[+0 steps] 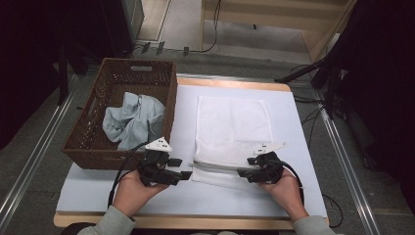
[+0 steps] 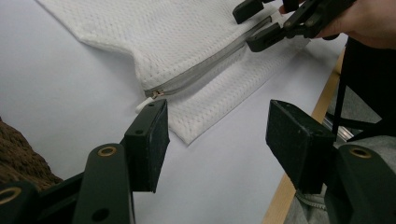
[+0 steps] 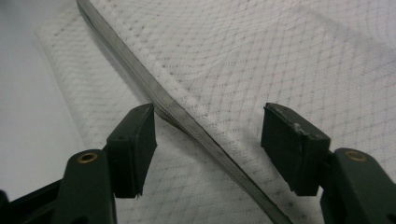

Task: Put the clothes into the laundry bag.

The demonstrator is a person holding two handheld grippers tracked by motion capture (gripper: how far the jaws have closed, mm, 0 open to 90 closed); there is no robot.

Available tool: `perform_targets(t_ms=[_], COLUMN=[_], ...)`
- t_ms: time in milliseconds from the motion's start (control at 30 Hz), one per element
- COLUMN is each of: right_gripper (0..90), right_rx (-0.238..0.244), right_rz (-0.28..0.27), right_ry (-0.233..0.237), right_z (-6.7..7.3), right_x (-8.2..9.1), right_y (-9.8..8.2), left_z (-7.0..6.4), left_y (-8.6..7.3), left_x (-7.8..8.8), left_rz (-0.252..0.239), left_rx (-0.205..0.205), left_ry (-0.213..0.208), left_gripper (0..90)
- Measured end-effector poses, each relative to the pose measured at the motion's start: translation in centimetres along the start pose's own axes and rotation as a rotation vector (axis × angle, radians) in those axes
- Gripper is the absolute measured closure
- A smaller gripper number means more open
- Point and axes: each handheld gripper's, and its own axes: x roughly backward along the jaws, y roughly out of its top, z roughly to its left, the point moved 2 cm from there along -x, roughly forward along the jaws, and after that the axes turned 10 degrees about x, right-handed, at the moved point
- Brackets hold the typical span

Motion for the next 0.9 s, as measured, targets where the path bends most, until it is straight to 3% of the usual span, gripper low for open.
perform_targets(t_ms=[100, 367, 767, 900], right_gripper=[36.4, 41.1, 54.8, 59.6], right_rx=[0.018, 0.027, -0.06, -0.056], right_rz=[0.027, 0.031, -0.002, -0.016], right_ry=[-0.016, -0.075, -0.069, -0.086], right_z=[0.1, 0.1, -0.6, -0.6], right_x=[-0.5, -1.3, -1.8, -2.1], right_y=[0.1, 0.8, 1.6, 1.8], left_z=[0.0, 0.0, 0.0, 0.0], left_y=[0.0, 0.0, 0.0, 0.0], left_x=[0.0, 0.0, -0.1, -0.1], left_rz=[-0.003, 0.002, 0.002, 0.001], left_rx=[0.002, 0.001, 0.006, 0.009], left_ry=[-0.003, -0.002, -0.013, -0.018], left_gripper=[39.7, 39.8, 40.0, 40.4])
